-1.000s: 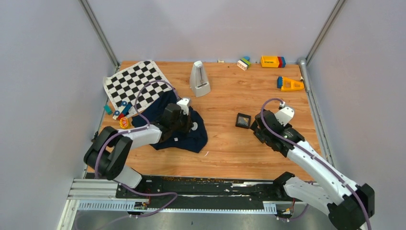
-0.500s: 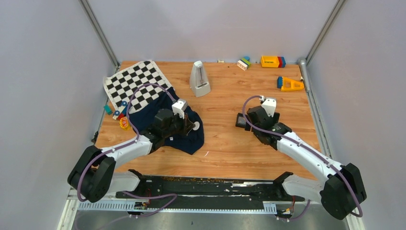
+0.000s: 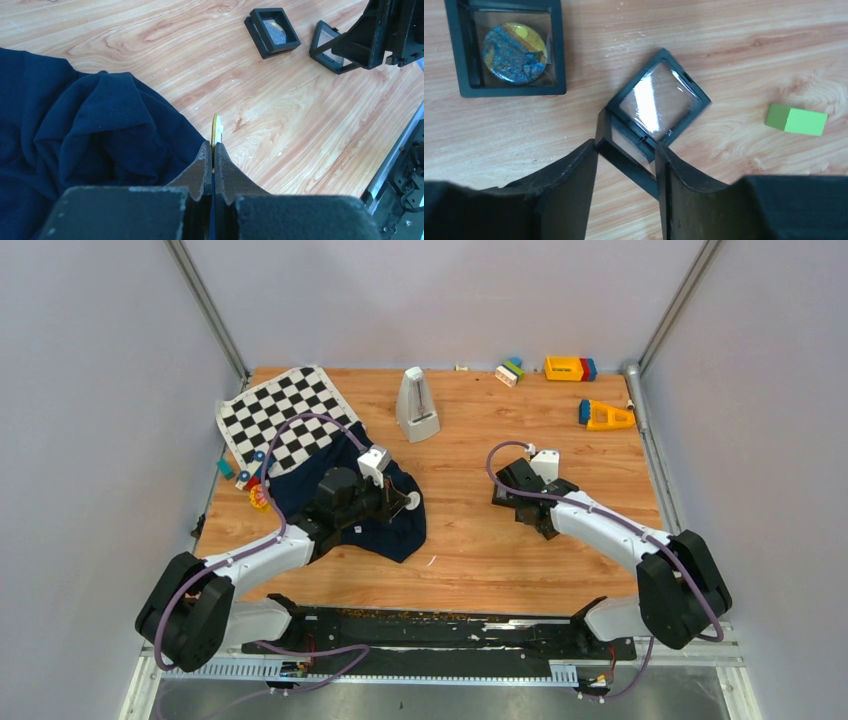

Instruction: Remove the brooch from the garment

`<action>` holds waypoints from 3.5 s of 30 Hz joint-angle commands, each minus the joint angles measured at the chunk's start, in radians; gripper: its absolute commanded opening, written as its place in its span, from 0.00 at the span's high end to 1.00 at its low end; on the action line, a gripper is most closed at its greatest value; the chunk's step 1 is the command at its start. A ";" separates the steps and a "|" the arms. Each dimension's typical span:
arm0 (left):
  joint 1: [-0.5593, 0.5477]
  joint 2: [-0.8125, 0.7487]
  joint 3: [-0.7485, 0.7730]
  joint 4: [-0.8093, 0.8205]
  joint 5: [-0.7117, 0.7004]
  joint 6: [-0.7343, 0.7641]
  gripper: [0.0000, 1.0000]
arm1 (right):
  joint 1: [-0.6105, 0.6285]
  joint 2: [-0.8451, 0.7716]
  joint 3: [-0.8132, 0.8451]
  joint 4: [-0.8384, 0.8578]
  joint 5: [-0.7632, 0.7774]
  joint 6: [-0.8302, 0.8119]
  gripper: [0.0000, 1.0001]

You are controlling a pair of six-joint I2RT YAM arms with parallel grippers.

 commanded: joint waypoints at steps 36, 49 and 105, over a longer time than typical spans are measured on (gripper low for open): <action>-0.002 -0.064 -0.026 0.061 0.010 0.033 1.00 | 0.188 0.083 0.265 0.016 -0.341 0.675 0.28; -0.001 -0.091 -0.027 0.058 0.017 0.038 1.00 | 0.190 -0.044 0.159 0.194 -0.755 -0.556 0.04; -0.001 -0.116 -0.052 0.042 -0.092 0.028 1.00 | 0.218 0.274 0.384 0.024 -0.716 -0.689 0.05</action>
